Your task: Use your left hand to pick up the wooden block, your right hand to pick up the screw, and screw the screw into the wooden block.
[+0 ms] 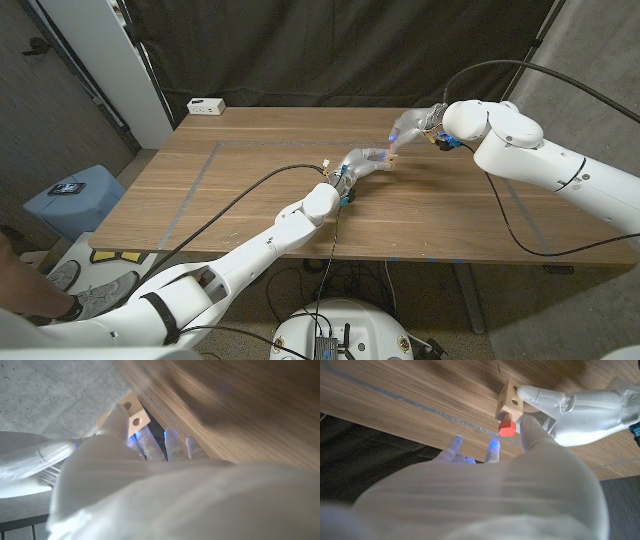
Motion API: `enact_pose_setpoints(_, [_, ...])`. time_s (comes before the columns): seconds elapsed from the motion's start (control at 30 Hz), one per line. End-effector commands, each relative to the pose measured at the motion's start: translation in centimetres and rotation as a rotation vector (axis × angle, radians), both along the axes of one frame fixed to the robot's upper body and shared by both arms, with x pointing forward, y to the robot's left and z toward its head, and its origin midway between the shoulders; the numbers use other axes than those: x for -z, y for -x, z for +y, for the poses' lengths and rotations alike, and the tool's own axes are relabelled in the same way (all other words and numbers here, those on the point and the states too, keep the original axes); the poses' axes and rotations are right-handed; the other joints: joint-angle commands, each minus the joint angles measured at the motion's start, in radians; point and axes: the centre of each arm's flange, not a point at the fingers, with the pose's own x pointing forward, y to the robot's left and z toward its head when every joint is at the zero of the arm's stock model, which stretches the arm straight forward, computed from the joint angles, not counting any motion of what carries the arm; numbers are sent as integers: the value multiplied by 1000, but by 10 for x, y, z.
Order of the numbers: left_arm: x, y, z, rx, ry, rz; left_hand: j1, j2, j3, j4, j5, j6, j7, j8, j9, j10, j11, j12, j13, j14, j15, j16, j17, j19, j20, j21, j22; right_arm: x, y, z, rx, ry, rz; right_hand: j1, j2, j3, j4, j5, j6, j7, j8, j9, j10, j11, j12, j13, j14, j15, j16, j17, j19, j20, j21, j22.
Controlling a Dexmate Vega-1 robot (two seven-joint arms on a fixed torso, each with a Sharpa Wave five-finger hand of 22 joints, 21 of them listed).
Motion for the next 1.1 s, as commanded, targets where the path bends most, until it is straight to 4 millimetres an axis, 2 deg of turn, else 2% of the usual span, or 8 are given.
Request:
enact_pose_setpoints(0.03, [-2,0,-2,-4,-13,-16,2,10,-1,5,6,5,2,6,6,6,1,5,5,12,-85,1,2,10,2,0,4,-2,-4,2,33,13,26,7,0,3,7,-2,4,6,-4,6,-5,9,4,4,2,11,3,-1,4,3,5,5])
enact_pose_setpoints(0.53, [-3,-1,-3,-2,-20,-15,3,11,-1,5,6,7,3,7,6,6,1,5,5,13,-84,1,2,12,2,0,4,-2,-3,5,67,30,23,-3,3,-1,18,-5,29,19,4,10,-3,19,6,4,4,18,5,0,5,7,6,5])
enact_pose_setpoints(1.1, [-2,-1,-3,1,-20,-12,4,12,-2,5,6,7,4,7,6,6,1,5,4,13,-84,1,2,13,1,0,4,0,-1,6,86,35,14,-1,1,-3,18,-6,85,31,31,22,14,33,12,4,16,26,8,0,16,13,10,5])
